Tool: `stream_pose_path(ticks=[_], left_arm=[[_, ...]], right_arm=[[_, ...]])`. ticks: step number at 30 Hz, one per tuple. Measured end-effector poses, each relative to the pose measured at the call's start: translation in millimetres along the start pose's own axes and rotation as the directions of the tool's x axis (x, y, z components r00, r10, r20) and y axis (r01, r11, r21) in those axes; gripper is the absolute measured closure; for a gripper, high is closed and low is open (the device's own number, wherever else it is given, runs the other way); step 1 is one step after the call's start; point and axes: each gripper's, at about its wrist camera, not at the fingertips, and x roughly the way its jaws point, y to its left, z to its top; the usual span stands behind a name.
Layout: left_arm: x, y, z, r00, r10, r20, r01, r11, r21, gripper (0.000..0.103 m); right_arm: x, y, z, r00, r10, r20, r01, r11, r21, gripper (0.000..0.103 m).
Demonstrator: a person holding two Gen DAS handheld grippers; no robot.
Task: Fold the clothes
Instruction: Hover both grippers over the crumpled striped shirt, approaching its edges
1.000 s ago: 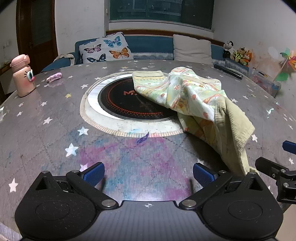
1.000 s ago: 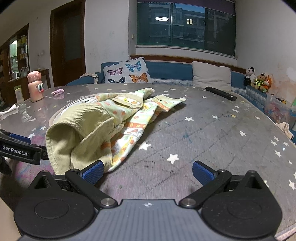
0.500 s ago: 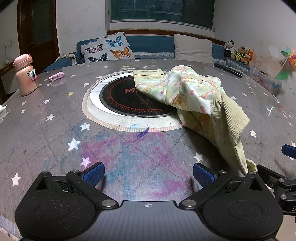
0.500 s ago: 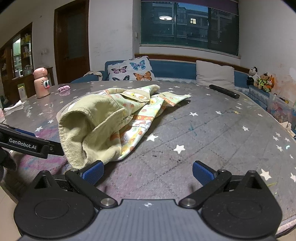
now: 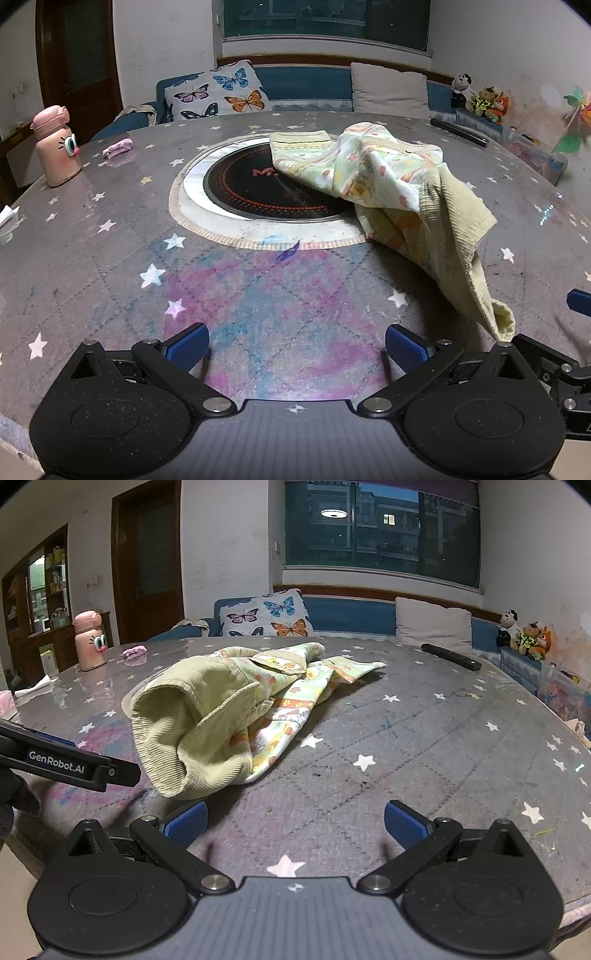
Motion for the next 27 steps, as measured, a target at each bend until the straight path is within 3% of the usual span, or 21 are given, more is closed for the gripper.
stream_pose_path(ticks=[27], left_arm=[[-2.2, 0.3, -3.6, 1.0, 0.014, -0.008, -0.014, 1.0, 0.001, 0.0]], right_arm=[[0.0, 3.5, -1.1, 1.0, 0.012, 0.004, -0.012, 1.0, -0.001, 0.0]])
